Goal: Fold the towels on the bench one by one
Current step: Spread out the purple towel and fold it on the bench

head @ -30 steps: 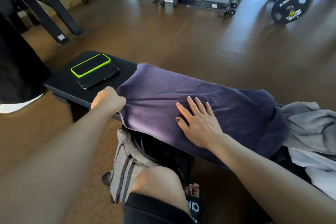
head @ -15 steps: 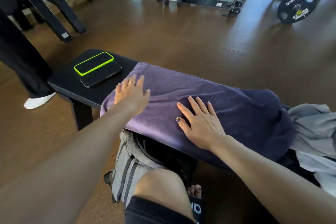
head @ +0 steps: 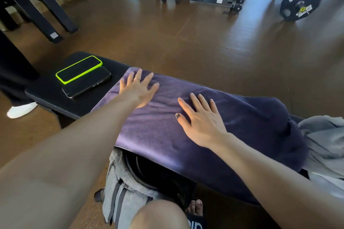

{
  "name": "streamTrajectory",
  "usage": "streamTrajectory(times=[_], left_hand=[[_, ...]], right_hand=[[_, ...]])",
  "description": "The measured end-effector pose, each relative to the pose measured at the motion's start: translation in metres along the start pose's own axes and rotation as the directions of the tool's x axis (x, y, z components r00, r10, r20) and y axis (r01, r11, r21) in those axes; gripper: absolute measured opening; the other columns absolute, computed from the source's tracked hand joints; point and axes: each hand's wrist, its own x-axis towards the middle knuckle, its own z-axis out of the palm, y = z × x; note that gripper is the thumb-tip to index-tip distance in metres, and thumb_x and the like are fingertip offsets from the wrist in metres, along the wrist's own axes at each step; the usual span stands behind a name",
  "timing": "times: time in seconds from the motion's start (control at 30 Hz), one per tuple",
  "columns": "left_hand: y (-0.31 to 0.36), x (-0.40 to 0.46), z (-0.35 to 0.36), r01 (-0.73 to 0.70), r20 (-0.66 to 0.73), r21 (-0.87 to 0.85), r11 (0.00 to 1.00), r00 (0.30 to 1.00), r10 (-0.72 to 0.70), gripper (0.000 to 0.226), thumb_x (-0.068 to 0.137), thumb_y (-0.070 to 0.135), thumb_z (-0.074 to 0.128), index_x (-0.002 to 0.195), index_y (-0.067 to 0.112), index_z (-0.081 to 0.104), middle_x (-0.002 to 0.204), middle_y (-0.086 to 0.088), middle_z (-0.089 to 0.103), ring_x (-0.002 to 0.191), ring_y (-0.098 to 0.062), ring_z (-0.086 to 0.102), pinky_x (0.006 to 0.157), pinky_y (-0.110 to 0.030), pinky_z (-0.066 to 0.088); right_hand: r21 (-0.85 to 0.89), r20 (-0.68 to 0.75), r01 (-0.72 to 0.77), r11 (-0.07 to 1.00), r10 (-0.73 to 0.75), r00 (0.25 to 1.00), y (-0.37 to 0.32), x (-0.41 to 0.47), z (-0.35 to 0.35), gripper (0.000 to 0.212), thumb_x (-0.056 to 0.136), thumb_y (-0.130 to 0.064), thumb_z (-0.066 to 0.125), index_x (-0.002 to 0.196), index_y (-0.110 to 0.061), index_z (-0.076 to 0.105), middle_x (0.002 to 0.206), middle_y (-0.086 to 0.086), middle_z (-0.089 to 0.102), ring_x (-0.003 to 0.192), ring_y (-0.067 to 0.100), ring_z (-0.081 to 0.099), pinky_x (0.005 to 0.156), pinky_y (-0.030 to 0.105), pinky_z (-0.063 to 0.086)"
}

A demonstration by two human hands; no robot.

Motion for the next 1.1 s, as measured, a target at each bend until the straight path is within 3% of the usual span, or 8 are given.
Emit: streamTrajectory(times=[0.3, 0.43, 0.53, 0.6, 0.67, 0.83, 0.97, 1.1], left_hand=[[-0.009, 0.037, 0.008, -0.016, -0.044, -0.008, 1.0, 0.999, 0.016, 0.066, 0.095, 0.076, 0.019, 0.155, 0.051, 0.015, 0.17, 0.007, 0.002, 0.157, -0.023, -0.002, 0.125, -0.052, 0.0], [-0.01, 0.033, 0.004, 0.003, -0.028, 0.014, 1.0, 1.0, -0.003, 0.068, 0.095, 0.076, 0.017, 0.157, 0.05, 0.008, 0.171, 0.003, -0.001, 0.157, -0.025, -0.003, 0.125, -0.051, 0.0], [0.017, 0.02, -0.003, -0.059, -0.086, 0.006, 0.998, 0.994, 0.06, 0.069, 0.098, 0.071, 0.019, 0.159, 0.045, 0.001, 0.171, -0.002, -0.003, 0.157, -0.026, -0.003, 0.125, -0.051, 0.0], [0.058, 0.001, -0.006, -0.207, -0.126, -0.025, 0.978, 0.971, 0.202, 0.068, 0.1, 0.065, 0.028, 0.16, 0.042, 0.005, 0.171, -0.004, 0.002, 0.157, -0.026, 0.0, 0.126, -0.048, 0.003], [0.111, -0.026, -0.007, -0.369, -0.118, -0.083, 0.926, 0.926, 0.359, 0.069, 0.099, 0.061, 0.039, 0.16, 0.037, 0.015, 0.168, -0.006, 0.013, 0.154, -0.027, 0.01, 0.125, -0.045, 0.011], [0.235, -0.109, -0.001, -0.66, -0.11, -0.322, 0.679, 0.738, 0.665, 0.049, 0.088, 0.055, 0.065, 0.12, 0.02, 0.053, 0.118, -0.002, 0.05, 0.105, -0.025, 0.054, 0.094, -0.046, 0.049], [0.28, -0.151, 0.019, -0.661, 0.005, -0.359, 0.659, 0.705, 0.709, 0.05, 0.079, 0.064, 0.07, 0.103, 0.026, 0.049, 0.104, 0.004, 0.051, 0.089, -0.016, 0.051, 0.078, -0.037, 0.05], [0.278, -0.155, 0.038, -0.698, -0.038, -0.301, 0.65, 0.689, 0.723, 0.013, 0.091, 0.034, 0.061, 0.088, 0.024, 0.054, 0.093, 0.004, 0.061, 0.092, -0.023, 0.062, 0.077, -0.041, 0.053]], right_hand=[[0.031, -0.006, -0.006, 0.999, 0.006, 1.0, 0.001, 0.014, 0.007, 0.061, 0.101, -0.061, 0.016, 0.158, -0.039, 0.008, 0.169, 0.005, -0.001, 0.155, 0.029, -0.005, 0.123, 0.055, -0.004], [0.093, 0.022, -0.009, 0.996, 0.007, 1.0, 0.0, 0.012, 0.003, 0.06, 0.103, -0.059, 0.019, 0.159, -0.038, 0.009, 0.169, 0.006, -0.001, 0.155, 0.027, -0.005, 0.123, 0.053, -0.004], [0.199, -0.137, -0.018, 0.98, 0.046, 0.989, 0.016, 0.007, -0.013, 0.056, 0.102, -0.05, 0.03, 0.155, -0.03, 0.032, 0.159, 0.011, 0.034, 0.147, 0.033, 0.028, 0.121, 0.048, 0.021], [0.22, -0.307, -0.065, 0.973, 0.132, 0.942, 0.044, -0.003, -0.033, 0.049, 0.098, -0.037, 0.042, 0.143, -0.02, 0.049, 0.133, 0.01, 0.056, 0.122, 0.034, 0.053, 0.104, 0.046, 0.041], [0.224, -0.338, -0.2, 0.954, 0.268, 0.902, 0.081, -0.02, -0.057, 0.043, 0.095, -0.022, 0.05, 0.138, -0.016, 0.051, 0.126, 0.011, 0.058, 0.114, 0.034, 0.055, 0.097, 0.046, 0.044], [0.155, -0.13, -0.579, 0.801, 0.597, 0.791, 0.165, -0.076, -0.097, 0.038, 0.093, -0.018, 0.051, 0.13, -0.011, 0.052, 0.126, 0.019, 0.061, 0.118, 0.04, 0.055, 0.095, 0.043, 0.043], [0.279, 0.04, -0.564, 0.777, 0.577, 0.816, 0.177, -0.107, -0.087, 0.037, 0.097, -0.028, 0.053, 0.132, -0.018, 0.06, 0.13, 0.011, 0.065, 0.122, 0.031, 0.057, 0.095, 0.036, 0.044], [0.546, 0.085, -0.534, 0.645, 0.592, 0.802, 0.178, -0.099, -0.083, 0.042, 0.089, -0.018, 0.06, 0.131, -0.02, 0.063, 0.123, 0.005, 0.068, 0.117, 0.024, 0.06, 0.096, 0.032, 0.047]])
